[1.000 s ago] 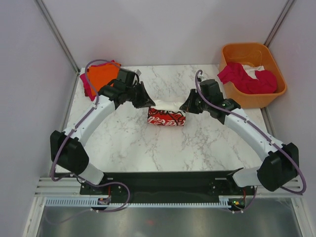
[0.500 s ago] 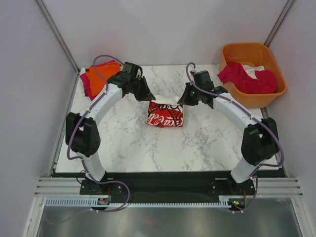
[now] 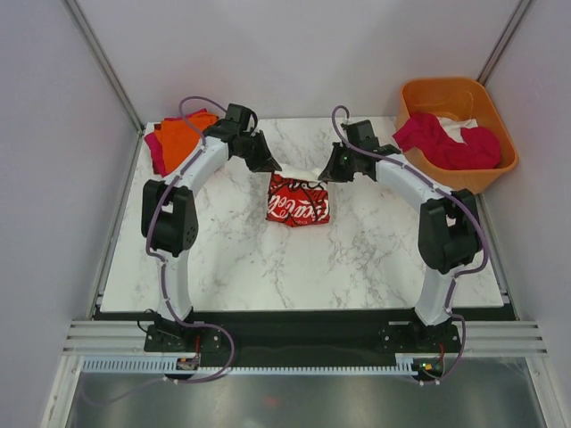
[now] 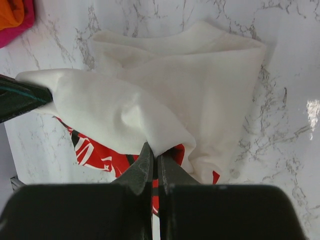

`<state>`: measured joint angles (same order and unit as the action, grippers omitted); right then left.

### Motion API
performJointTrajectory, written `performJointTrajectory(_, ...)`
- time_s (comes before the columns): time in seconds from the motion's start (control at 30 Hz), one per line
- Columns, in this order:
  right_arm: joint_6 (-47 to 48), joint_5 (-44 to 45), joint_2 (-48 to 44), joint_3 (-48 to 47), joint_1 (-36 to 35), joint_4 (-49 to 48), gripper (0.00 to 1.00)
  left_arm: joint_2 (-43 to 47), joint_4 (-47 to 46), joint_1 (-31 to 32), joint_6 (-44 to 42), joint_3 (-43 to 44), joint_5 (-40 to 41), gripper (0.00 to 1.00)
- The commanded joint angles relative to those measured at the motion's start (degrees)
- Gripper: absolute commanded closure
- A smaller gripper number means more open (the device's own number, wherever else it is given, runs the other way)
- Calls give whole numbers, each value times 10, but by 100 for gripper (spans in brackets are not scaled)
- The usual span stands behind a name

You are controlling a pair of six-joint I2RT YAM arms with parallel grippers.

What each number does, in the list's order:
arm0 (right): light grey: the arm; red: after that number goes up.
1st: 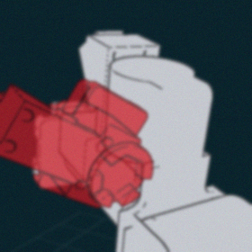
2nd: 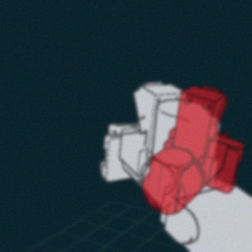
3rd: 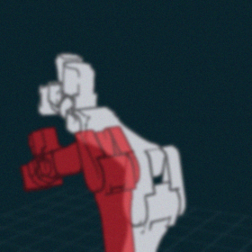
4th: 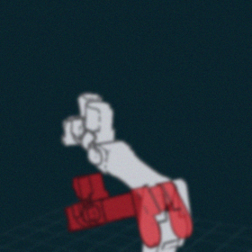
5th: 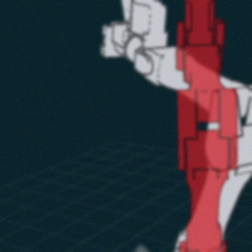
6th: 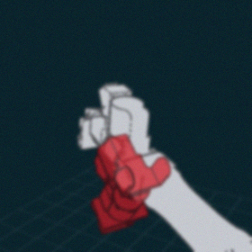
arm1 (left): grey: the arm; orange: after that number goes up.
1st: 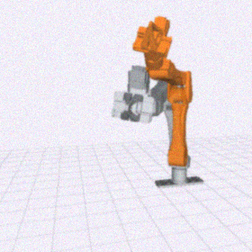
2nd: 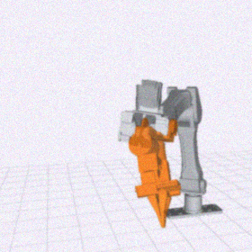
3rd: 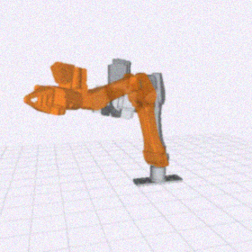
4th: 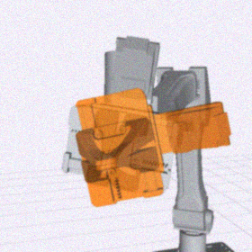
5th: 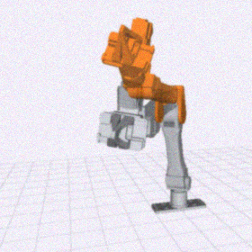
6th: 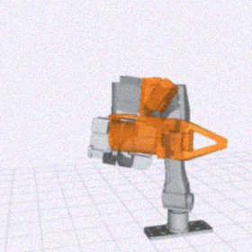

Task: Fold and stack the t-shirts
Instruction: Fold the tshirt

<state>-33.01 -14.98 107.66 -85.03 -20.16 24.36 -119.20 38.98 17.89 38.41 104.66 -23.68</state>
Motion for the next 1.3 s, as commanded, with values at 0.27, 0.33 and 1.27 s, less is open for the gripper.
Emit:
performJointTrajectory(0.27,-12,-25,105,-100,19,-13,100,-117,7,-26,-26,137,-59,93)
performJointTrajectory(0.33,-12,-26,117,-108,21,-13,100,-134,7,-25,-26,154,-67,92)
performJointTrajectory(1.27,-104,-187,1,43,-3,-199,83,65,-21,-22,-67,-9,-44,7)
